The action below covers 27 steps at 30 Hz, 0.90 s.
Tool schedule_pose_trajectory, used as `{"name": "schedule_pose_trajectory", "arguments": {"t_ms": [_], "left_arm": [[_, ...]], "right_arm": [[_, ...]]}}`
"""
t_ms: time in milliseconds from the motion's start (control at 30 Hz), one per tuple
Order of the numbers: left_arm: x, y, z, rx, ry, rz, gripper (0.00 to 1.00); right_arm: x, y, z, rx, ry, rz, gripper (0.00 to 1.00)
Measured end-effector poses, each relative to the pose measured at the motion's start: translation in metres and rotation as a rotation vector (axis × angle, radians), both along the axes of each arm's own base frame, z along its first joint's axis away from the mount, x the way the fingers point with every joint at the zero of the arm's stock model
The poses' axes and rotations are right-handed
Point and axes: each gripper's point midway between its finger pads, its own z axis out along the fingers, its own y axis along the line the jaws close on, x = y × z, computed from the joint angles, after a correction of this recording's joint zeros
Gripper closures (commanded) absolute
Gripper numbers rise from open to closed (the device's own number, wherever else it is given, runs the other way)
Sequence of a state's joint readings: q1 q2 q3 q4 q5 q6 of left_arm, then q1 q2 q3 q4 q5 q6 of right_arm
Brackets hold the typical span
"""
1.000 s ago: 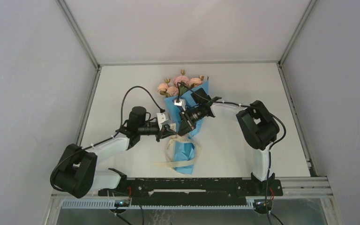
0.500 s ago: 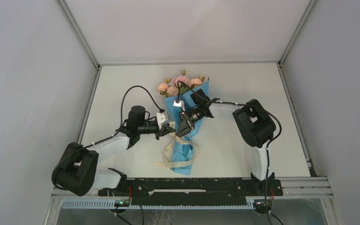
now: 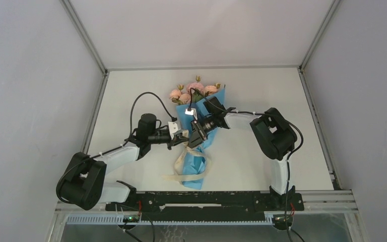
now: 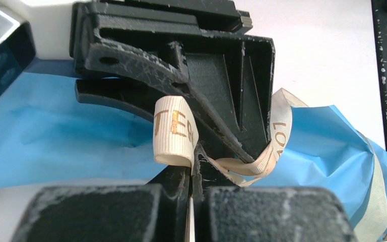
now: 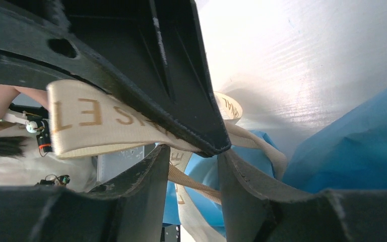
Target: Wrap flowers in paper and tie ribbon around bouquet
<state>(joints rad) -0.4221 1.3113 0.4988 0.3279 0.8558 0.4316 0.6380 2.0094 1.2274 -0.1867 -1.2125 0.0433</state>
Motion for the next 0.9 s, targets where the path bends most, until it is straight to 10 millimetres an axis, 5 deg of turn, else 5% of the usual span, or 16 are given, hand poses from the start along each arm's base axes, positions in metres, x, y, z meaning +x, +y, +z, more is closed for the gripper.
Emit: {"name": "schedule_pose_trajectory", "arguments": {"t_ms": [900], "left_arm": [[0.012,0.008,-0.008,0.033,-0.122,0.047,1.00]], "right_arm": [[-0.005,0.019,-0.008,-0.071,0.009,-0.119,0.53]]}}
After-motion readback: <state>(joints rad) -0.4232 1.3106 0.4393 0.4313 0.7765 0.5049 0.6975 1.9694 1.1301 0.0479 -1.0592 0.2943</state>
